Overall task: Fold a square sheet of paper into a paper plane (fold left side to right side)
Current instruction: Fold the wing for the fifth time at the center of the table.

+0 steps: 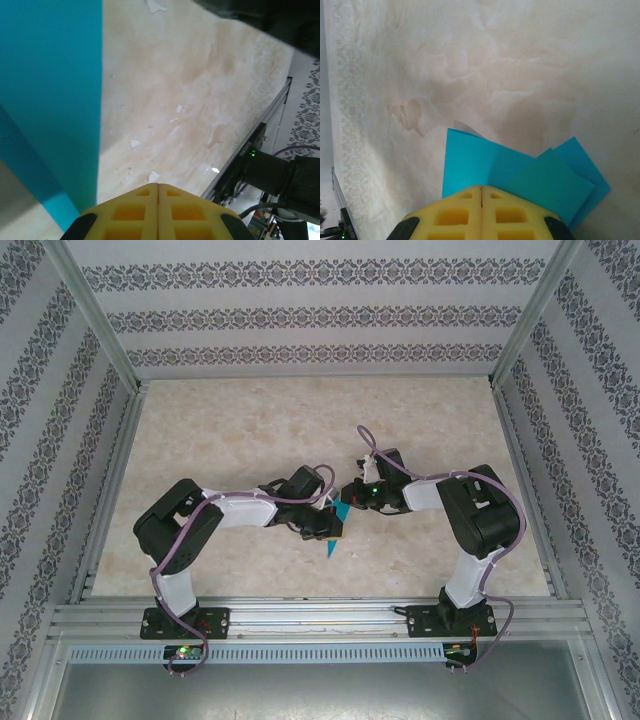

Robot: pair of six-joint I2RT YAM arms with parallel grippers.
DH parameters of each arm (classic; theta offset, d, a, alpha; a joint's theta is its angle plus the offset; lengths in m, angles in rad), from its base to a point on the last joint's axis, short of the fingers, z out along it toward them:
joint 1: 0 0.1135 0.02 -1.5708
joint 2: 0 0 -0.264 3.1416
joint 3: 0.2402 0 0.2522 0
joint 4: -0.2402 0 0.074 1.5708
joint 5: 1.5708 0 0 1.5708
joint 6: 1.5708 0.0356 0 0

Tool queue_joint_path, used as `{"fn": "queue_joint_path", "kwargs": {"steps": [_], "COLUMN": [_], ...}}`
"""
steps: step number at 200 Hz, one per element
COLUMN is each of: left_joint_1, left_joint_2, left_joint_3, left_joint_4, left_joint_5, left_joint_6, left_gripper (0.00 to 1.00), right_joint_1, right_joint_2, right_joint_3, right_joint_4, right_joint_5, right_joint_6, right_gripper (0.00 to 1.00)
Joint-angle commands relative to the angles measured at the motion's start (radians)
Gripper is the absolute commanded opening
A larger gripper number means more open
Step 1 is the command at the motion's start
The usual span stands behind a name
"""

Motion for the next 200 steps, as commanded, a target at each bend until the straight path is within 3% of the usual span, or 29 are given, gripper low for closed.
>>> {"fn": "queue_joint_path", "kwargs": {"steps": [1,200], "left_joint_1": [-0.005,-0.006], "left_joint_2": [0.022,0.05], "left_joint_3": [0.027,-0.013], "left_joint_4": [-0.042,-0.059], "left_joint_5": [-0.031,-0.081], "left_joint_6": [0.04,0.048], "left_gripper": [0.07,0.07], "right_joint_1": [0.014,0.022], "right_joint_2": [0.052,0.062], "right_joint_3": [-0.032,-0.012], "right_joint_4": [-0.138,-0.17], "right_joint_5": [0.06,0.066], "right_joint_6": [-0.005,-0.015], "right_gripper": [0.0,0.0]}}
